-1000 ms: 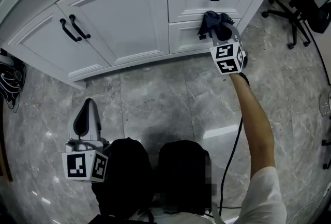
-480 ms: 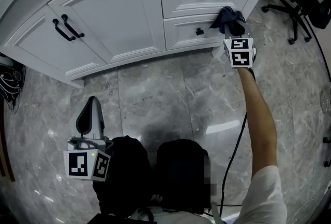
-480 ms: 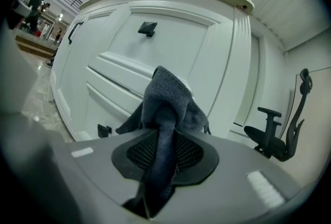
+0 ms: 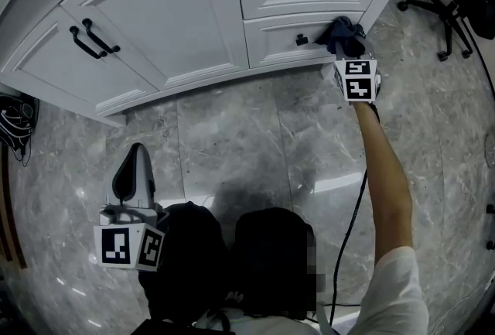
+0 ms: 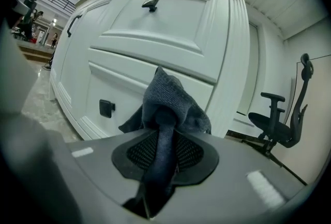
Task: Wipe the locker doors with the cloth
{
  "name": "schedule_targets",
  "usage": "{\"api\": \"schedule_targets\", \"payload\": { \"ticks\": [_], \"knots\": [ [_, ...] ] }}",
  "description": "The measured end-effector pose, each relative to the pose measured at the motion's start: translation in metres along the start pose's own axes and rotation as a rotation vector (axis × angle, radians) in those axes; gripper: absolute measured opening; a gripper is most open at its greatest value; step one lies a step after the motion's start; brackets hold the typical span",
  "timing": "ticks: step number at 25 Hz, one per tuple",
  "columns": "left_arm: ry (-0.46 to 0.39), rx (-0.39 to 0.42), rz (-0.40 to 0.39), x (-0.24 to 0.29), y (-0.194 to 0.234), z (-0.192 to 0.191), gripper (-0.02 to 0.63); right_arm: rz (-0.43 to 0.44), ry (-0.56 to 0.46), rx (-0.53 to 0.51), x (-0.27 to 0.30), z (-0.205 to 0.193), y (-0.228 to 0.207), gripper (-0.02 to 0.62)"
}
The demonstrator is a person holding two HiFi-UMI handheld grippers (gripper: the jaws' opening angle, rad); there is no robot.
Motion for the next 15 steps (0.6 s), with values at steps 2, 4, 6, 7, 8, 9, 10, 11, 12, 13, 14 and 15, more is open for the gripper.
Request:
{"api": "schedule_targets", "payload": {
  "ticks": [2,4,6,7,8,9,10,11,12,13,14,15],
  "knots": [
    [0.008,0.001,0.003,0.002,0.001,-0.002,0.002,0.012,0.013,-0.004,0.002,-0.004,0.006,0.081],
    [0.016,0.002,0.007,0.005,0.002,-0.004,0.002,0.019,0.026,-0.010,0.006,-0.010,0.011,0.081],
    [0.021,0.004,0.012,0.007,0.004,-0.005,0.002,0.025,0.038,-0.013,0.011,-0.019,0.016,0.081],
    [0.023,0.004,0.013,0.008,0.005,-0.006,0.002,0.028,0.046,-0.015,0.013,-0.023,0.019,0.081],
    [0.026,0.005,0.013,0.009,0.005,-0.007,0.002,0.030,0.055,-0.017,0.015,-0.028,0.021,0.081],
    [0.028,0.005,0.012,0.010,0.005,-0.008,0.002,0.032,0.065,-0.021,0.016,-0.033,0.023,0.081],
    [0.031,0.005,0.011,0.011,0.005,-0.009,0.002,0.034,0.073,-0.024,0.017,-0.037,0.025,0.081],
    [0.033,0.004,0.011,0.012,0.005,-0.010,0.002,0.037,0.078,-0.026,0.019,-0.040,0.028,0.081],
    [0.036,0.003,0.012,0.013,0.006,-0.011,0.002,0.042,0.080,-0.026,0.021,-0.042,0.032,0.081],
    [0.038,0.003,0.012,0.014,0.006,-0.012,0.002,0.049,0.080,-0.027,0.022,-0.043,0.038,0.081],
    [0.041,0.002,0.011,0.015,0.006,-0.012,0.002,0.057,0.078,-0.027,0.023,-0.043,0.044,0.081],
    [0.044,0.000,0.010,0.016,0.006,-0.013,0.002,0.066,0.074,-0.029,0.024,-0.043,0.052,0.081]
  ]
}}
Point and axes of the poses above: the fingertips, and each gripper's own axes: x forward along the fingers, y to its left, z out of its top, the point moved 10 cm from there along -x, backward along the fingers, and after that the axes turned 3 degrees about z, right-handed, at the moved point
